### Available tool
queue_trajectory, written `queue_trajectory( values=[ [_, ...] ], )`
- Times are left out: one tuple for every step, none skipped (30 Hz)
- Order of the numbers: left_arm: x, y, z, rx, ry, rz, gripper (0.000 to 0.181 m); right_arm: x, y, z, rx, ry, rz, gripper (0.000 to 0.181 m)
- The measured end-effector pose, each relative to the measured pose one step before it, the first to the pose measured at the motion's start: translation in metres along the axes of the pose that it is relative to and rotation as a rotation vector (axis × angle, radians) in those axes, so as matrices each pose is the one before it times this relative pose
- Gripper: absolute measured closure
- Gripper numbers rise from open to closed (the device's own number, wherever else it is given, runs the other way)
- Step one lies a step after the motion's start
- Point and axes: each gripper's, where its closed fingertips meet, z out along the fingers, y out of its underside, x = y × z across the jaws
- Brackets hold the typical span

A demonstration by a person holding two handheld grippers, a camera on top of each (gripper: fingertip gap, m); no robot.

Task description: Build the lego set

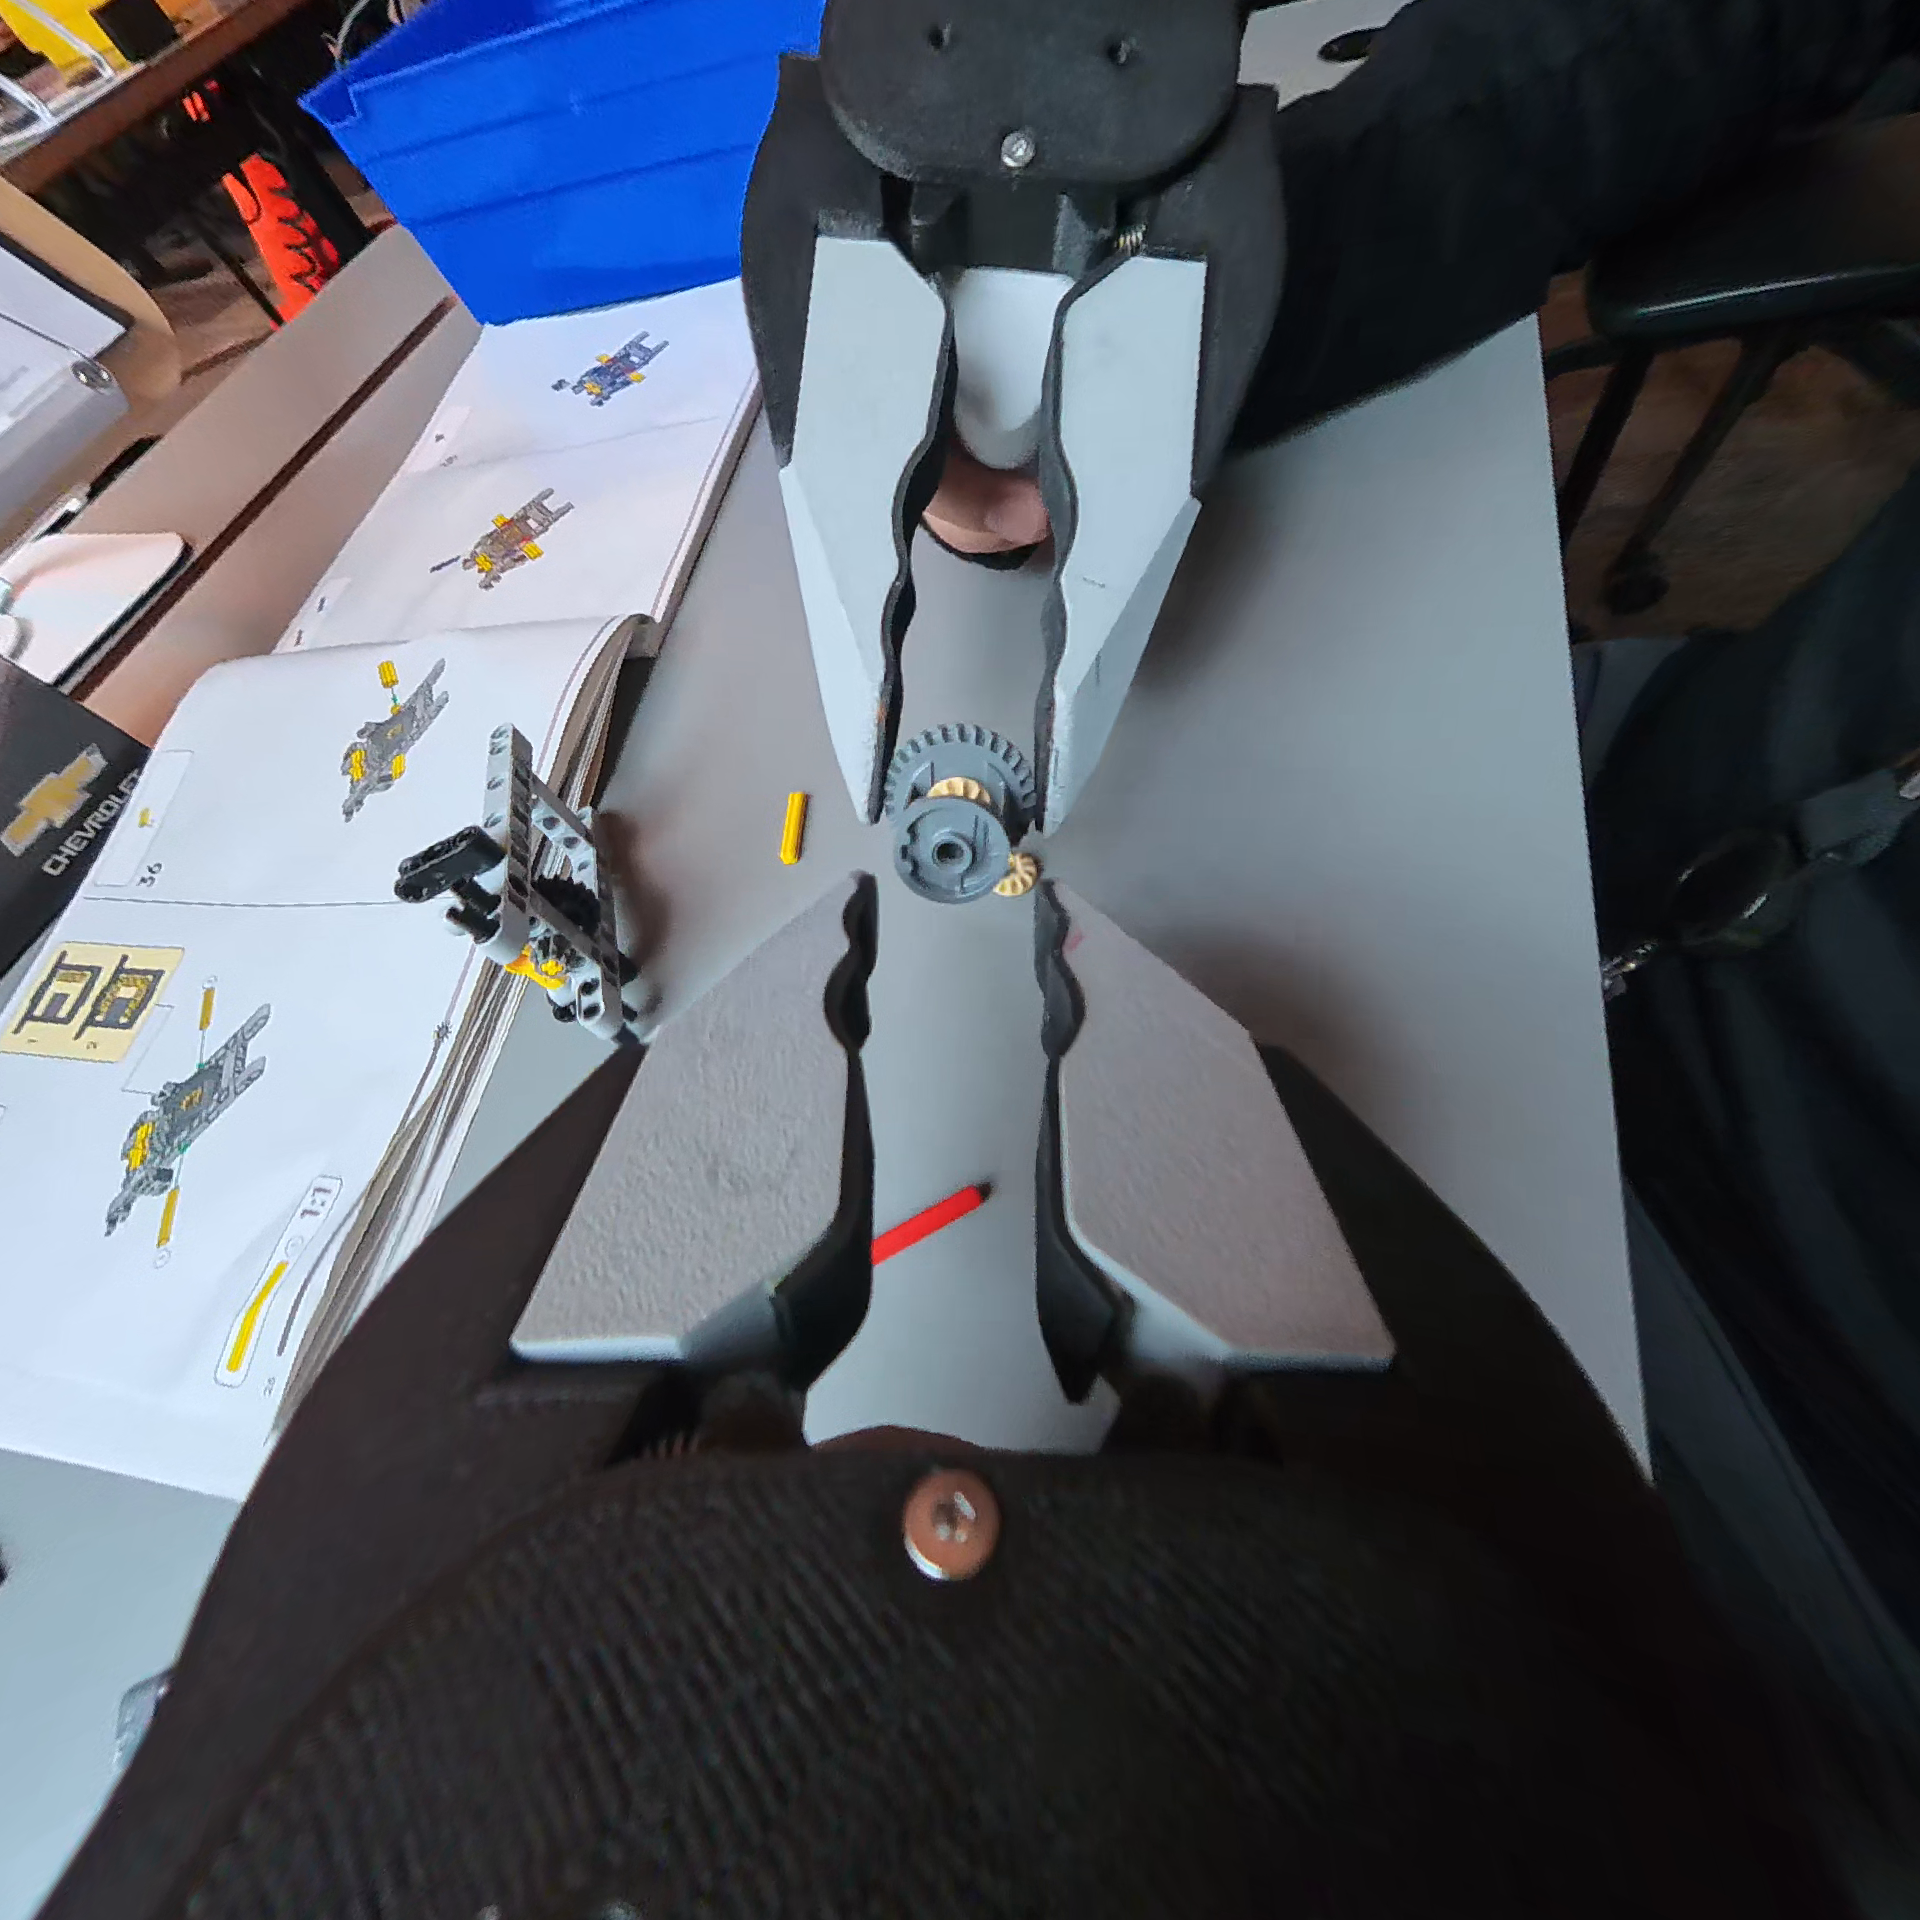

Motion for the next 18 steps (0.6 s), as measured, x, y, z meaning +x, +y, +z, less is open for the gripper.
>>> queue_trajectory(
  values=[
    [0.0006, -0.00184, 0.00019, 0.0035, 0.0022, 0.0016, 0.156, -0.00047, -0.00074, 0.00005, 0.0042, -0.0035, 0.0031, 0.154],
    [0.00035, -0.00199, 0.00009, 0.0037, 0.0014, 0.0001, 0.157, -0.0007, -0.00065, 0.00021, 0.003, -0.0043, 0.0016, 0.154],
    [-0.0001, -0.00194, -0.00006, 0.0039, -0.0016, 0.0014, 0.16, -0.00093, -0.00029, 0.00042, 0.0009, -0.0039, 0.0001, 0.154],
    [0.00061, -0.00215, -0.00031, 0.0059, 0.0017, 0.0051, 0.163, -0.00051, 0.0001, 0.00046, -0.0014, -0.0003, -0.0016, 0.154],
    [0.00056, -0.00168, 0.00009, 0.0034, 0.0004, 0.0055, 0.163, -0.00042, 0.00011, 0.00023, -0.0018, 0.0006, -0.0028, 0.154],
    [0.00017, -0.0008, 0.0001, -0.0026, -0.0012, 0.0055, 0.163, -0.00023, 0.00009, -0.00006, -0.0019, 0.0005, -0.0022, 0.154],
    [0.00018, -0.00048, 0.00027, -0.0031, -0.0014, 0.0042, 0.163, -0.00007, 0.00014, -0.0002, -0.0011, 0.0004, -0.0021, 0.154],
    [0.00002, -0.00021, 0.00026, -0.0023, -0.001, 0.0017, 0.163, 0.00002, 0.00006, -0.00032, -0.0004, 0.0001, -0.0013, 0.154],
    [0.00015, -0.00015, 0.00017, -0.0015, 0.0007, -0.0016, 0.163, -0.00014, 0.00006, -0.00009, -0.0001, -0.0013, 0.0, 0.154],
    [0.00015, -0.00011, 0.00009, -0.001, 0.0013, -0.0028, 0.163, -0.00021, 0.00003, -0.00021, -0.0001, -0.0021, 0.0002, 0.154],
    [0.00015, 0.00003, 0.00005, -0.0007, -0.0001, -0.0014, 0.163, -0.00009, 0.00007, -0.00004, -0.0001, -0.0016, -0.0002, 0.154],
    [0.00017, 0.00014, 0.00015, -0.0016, -0.0005, 0.0003, 0.163, -0.00018, 0.00021, -0.00007, -0.0005, -0.0018, -0.0009, 0.154],
    [0.00018, 0.00032, 0.00021, -0.0029, -0.0004, 0.0015, 0.163, -0.00021, 0.00041, 0.00021, -0.0017, -0.0021, -0.0019, 0.154],
    [0.00012, 0.00054, 0.00035, -0.0036, -0.0023, 0.0049, 0.163, -0.00018, 0.00062, 0.00025, -0.0034, -0.0011, -0.003, 0.154],
    [-0.00016, 0.00075, 0.00028, -0.0035, -0.0057, 0.0095, 0.163, 0.00018, 0.00074, 0.00029, -0.0046, 0.0002, -0.0046, 0.154],
    [-0.00005, 0.00098, 0.00058, -0.0028, -0.0054, 0.0085, 0.163, -0.00009, 0.00106, 0.00056, -0.0065, -0.0004, -0.0063, 0.154],
    [0.00022, 0.00161, 0.00076, -0.0049, -0.003, 0.0017, 0.163, -0.00016, 0.00163, 0.00073, -0.0095, -0.0015, -0.007, 0.154],
    [-0.00004, 0.00246, 0.00096, -0.0095, -0.0028, -0.0061, 0.163, 0.00006, 0.00192, 0.00095, -0.0116, -0.0004, -0.0086, 0.154]
  ],
)
